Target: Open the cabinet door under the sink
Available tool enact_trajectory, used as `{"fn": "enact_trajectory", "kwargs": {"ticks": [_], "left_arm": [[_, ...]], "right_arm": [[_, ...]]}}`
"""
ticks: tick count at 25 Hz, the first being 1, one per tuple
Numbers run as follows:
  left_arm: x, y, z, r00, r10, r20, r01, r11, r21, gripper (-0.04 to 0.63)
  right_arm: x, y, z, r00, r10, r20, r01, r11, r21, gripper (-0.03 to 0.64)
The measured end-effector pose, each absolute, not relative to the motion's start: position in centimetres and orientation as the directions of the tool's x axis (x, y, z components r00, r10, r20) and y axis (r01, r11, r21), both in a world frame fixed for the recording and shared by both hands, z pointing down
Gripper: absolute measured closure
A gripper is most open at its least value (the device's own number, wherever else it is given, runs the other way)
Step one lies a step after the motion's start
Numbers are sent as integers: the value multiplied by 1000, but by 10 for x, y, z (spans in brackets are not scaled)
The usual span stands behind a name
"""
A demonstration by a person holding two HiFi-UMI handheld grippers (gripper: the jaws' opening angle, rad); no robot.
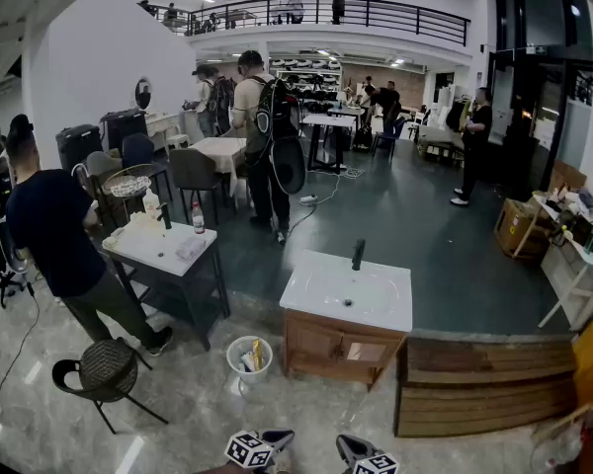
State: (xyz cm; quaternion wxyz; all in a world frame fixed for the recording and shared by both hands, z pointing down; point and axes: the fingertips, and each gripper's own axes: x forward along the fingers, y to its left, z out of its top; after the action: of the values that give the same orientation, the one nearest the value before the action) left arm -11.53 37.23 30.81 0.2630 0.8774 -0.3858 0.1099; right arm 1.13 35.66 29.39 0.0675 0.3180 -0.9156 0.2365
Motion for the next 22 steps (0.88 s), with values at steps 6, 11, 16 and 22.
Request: {"fn": "enact_trajectory", "kwargs": {"ticks": [6,11,16,22], "left_arm": [[-110,379,311,688,-623,372,-725,-568,391,584],[-108,368,310,695,-625,355,-719,-585,376,584],[-107,354,296,700,-624,348,-714,-598,363,584],[-106,342,293,698,-622,354,-716,-602,354,584]], "right_arm": [[16,357,297,-775,-571,271,-632,680,-372,603],[27,334,285,-721,-666,193,-682,633,-366,603],[33,320,276,-707,-675,211,-700,624,-348,603],[36,311,280,-698,-683,218,-705,601,-376,603]]}}
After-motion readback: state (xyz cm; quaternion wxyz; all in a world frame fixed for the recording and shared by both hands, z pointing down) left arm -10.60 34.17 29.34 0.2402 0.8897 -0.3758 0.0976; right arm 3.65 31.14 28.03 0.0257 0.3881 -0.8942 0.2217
